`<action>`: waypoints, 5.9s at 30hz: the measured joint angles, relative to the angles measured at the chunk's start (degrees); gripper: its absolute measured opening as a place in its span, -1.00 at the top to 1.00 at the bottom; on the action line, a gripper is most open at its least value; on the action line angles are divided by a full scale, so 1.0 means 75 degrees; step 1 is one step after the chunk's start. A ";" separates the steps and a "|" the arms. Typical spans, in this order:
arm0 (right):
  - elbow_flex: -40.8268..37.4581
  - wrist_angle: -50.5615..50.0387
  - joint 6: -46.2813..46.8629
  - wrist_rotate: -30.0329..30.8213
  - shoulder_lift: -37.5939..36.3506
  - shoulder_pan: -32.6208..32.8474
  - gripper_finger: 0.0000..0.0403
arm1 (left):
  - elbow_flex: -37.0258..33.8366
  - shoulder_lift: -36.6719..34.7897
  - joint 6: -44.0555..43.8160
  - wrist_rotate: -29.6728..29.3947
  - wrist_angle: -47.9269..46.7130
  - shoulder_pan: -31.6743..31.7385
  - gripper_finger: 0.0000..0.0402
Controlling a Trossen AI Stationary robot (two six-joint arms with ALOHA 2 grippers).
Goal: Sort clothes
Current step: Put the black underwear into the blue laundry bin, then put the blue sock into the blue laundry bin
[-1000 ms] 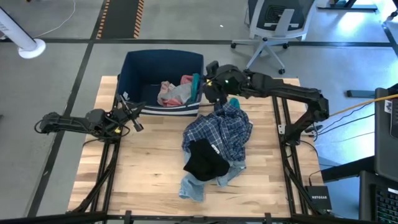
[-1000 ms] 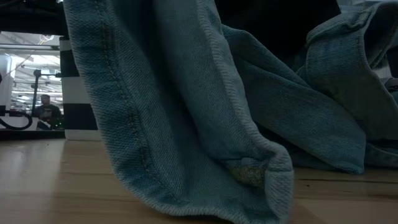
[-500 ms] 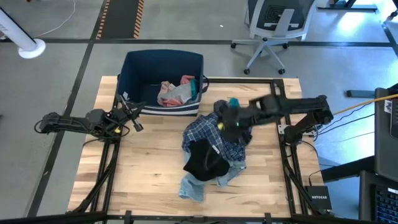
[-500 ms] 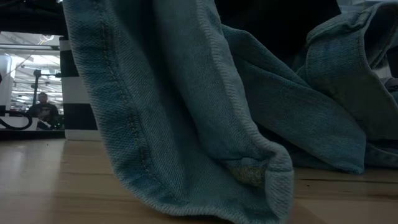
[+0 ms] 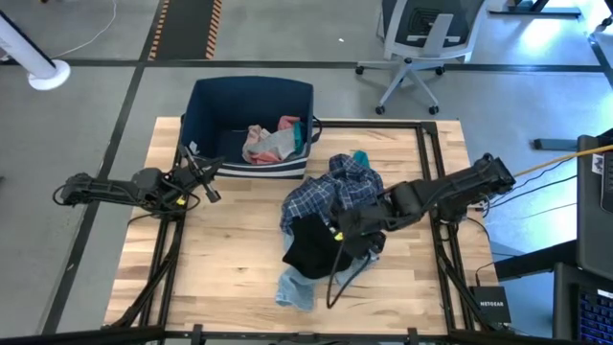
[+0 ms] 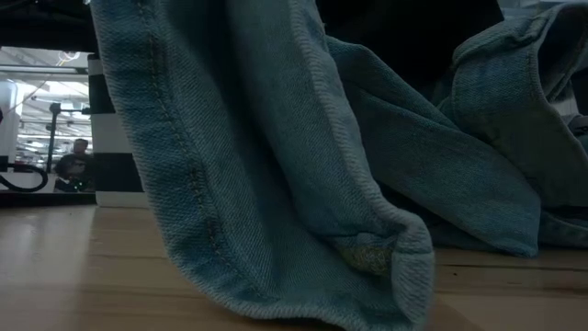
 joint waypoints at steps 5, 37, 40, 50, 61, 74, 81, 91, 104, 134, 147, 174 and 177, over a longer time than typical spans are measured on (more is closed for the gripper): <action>0.0000 -0.0065 -0.0795 0.0571 -0.0006 0.0341 -0.44 | 0.0001 0.0000 -0.0003 -0.0003 0.0000 0.0000 0.99; -0.0616 0.1118 -0.2743 0.0996 0.1280 0.0647 -0.36 | 0.0006 0.0000 0.0013 -0.0003 -0.0151 0.0000 0.99; -0.0615 0.1095 -0.2722 0.1057 0.1375 0.0662 -0.21 | 0.0006 0.0000 0.0012 -0.0001 -0.0153 0.0000 0.99; -0.0426 0.0813 -0.2581 0.1652 0.1475 0.0659 0.91 | 0.0006 0.0000 0.0009 -0.0003 -0.0166 0.0000 0.99; 0.1365 0.0478 -0.2185 0.1979 0.1027 0.0531 0.93 | -0.0009 0.0003 0.0950 0.0009 -0.0208 -0.0003 0.99; 0.3276 0.0647 -0.2662 0.2032 0.0758 -0.0982 0.92 | -0.0009 0.0003 0.1051 0.0006 -0.0189 -0.0003 0.99; 0.3716 0.2129 -0.3522 0.2118 0.0755 -0.2388 0.87 | -0.0009 0.0003 0.1058 0.0003 -0.0184 -0.0003 0.99; 0.3710 0.3543 -0.3588 0.1174 0.1132 -0.4193 0.88 | -0.0007 0.0003 0.1079 0.0000 -0.0182 -0.0003 0.99; 0.3698 0.3303 -0.3609 0.0902 0.2430 -0.5104 0.80 | -0.0003 0.0003 0.1078 -0.0003 -0.0181 -0.0003 0.99; 0.5213 -0.3521 -0.1138 0.1002 0.2171 -0.2827 0.05 | 0.0000 0.0003 0.1073 -0.0003 -0.0181 -0.0001 0.99; 0.3238 -0.3993 -0.0124 0.0674 0.1946 -0.1534 0.12 | 0.0000 0.0003 0.1074 -0.0003 -0.0184 0.0000 0.99; -0.5922 0.3436 0.2695 0.1318 -0.3605 0.0541 0.13 | 0.0000 0.0003 0.1073 -0.0003 -0.0181 0.0000 0.99; -0.6130 0.3732 0.2838 0.1549 -0.3597 0.0827 0.13 | 0.0000 0.0003 0.1074 -0.0003 -0.0181 0.0000 0.99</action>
